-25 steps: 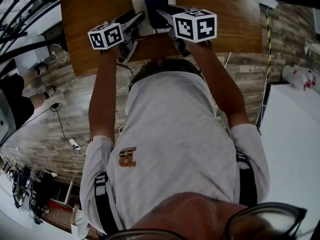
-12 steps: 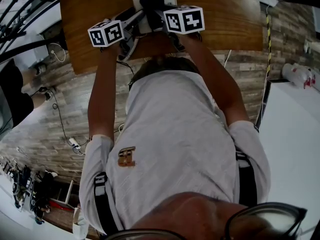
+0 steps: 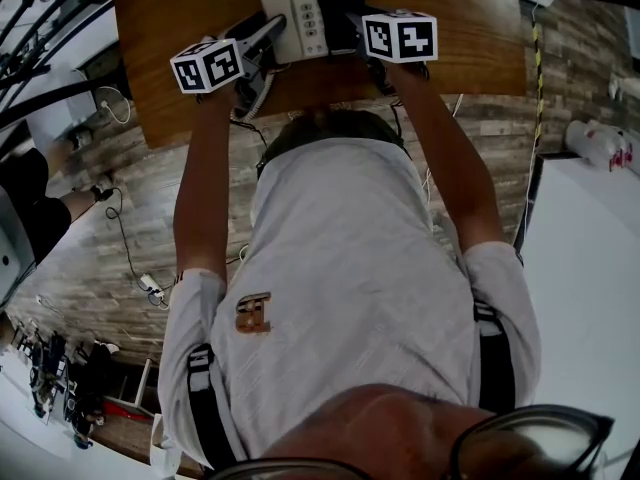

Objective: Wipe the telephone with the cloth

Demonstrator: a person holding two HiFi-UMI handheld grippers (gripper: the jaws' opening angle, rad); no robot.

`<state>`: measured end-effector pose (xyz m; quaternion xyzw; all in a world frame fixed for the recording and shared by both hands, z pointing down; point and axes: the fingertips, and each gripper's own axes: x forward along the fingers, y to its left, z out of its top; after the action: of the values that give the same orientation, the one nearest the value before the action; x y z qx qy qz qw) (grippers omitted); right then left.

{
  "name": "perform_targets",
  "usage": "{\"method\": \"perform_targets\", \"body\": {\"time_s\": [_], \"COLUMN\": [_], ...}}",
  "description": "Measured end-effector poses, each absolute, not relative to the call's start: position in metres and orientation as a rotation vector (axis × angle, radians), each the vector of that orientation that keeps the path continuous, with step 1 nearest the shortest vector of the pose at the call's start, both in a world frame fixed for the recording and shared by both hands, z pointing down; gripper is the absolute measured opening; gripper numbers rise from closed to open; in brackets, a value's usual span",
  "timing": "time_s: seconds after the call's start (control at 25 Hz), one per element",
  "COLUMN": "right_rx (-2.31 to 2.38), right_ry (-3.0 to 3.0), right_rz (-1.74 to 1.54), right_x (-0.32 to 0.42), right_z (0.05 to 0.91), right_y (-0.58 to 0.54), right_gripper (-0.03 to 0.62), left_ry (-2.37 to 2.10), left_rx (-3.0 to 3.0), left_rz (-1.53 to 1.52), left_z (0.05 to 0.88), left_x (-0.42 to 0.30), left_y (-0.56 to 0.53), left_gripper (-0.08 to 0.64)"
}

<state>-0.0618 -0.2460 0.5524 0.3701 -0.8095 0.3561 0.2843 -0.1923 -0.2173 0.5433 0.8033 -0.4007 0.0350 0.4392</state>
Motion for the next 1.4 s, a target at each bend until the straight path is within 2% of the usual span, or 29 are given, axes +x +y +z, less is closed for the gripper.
{"method": "perform_targets", "body": {"time_s": [0.24,0.56,0.92,1.4], "right_rx": [1.034,0.882,0.857,0.868], "right_ry": [-2.199,-2.343,-2.326,-2.306], "right_rz": [0.953,1.041,1.173,1.021], "right_x": [-0.047,-0.106,-0.150,-0.147], "right_z": [0.533,0.501,0.531,0.549], "right_y": [-0.235,-0.183,-0.155,-0.162], "right_gripper": [0.079,0.080,0.080,0.080], "left_ry": [-0.995,-0.996,-0.992,-1.001], "left_rx": [1.997,1.994,1.993,1.992], "left_rz": [0.088,0.090,0.090,0.082], "left_z": [0.544,0.545,0.547,0.548], "left_x": [-0.192,-0.193,-0.192,-0.192], "left_y": [-0.216,-0.217,-0.217,-0.217], "left_gripper": [0.251,0.251,0.251,0.250]}}
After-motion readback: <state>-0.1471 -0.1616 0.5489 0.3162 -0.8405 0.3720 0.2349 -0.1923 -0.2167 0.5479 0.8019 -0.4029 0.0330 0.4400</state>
